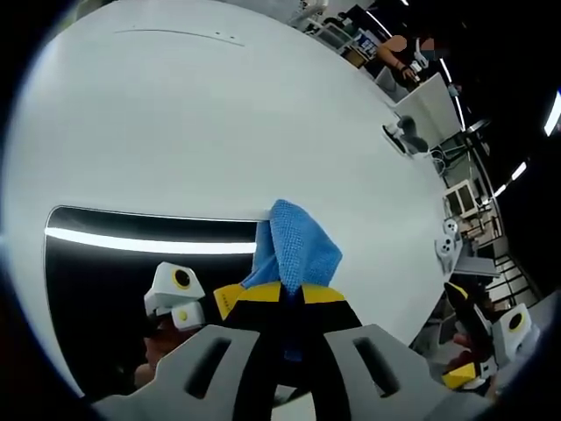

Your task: Wipe the mirror surface with the cleaning cloth until all visible marks leave the cleaned area.

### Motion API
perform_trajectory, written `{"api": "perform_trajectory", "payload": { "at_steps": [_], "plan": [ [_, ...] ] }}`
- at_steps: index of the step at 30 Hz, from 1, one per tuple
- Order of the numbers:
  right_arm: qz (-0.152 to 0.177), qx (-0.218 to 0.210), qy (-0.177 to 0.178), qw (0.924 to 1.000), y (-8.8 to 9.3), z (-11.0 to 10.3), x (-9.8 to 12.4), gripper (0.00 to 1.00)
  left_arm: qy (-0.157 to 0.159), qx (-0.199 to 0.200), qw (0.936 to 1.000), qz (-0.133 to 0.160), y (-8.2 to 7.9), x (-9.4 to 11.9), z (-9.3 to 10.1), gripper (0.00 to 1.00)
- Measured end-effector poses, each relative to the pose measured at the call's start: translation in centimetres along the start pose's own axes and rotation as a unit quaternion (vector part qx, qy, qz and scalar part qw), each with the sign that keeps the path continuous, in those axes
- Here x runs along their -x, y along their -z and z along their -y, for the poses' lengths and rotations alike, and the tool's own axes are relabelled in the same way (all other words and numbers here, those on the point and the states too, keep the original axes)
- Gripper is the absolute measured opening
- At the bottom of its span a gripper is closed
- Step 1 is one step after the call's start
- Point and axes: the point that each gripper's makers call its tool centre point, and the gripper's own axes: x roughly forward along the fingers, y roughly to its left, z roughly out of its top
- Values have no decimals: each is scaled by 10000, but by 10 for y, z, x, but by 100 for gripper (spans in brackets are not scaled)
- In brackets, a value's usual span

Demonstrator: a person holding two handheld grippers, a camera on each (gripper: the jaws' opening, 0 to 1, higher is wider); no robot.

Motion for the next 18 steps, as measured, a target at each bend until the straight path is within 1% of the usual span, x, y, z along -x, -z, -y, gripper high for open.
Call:
{"api": "perform_trajectory", "payload": {
  "at_steps": [14,18],
  "plan": [
    [0,1,5,10000,1,1,0,99,18,8,10000,5,0,0,0,3],
    [-9,5,-1,10000,0,0,0,99,3,-7,10000,-5,1,3,-3,3]
  ]
}}
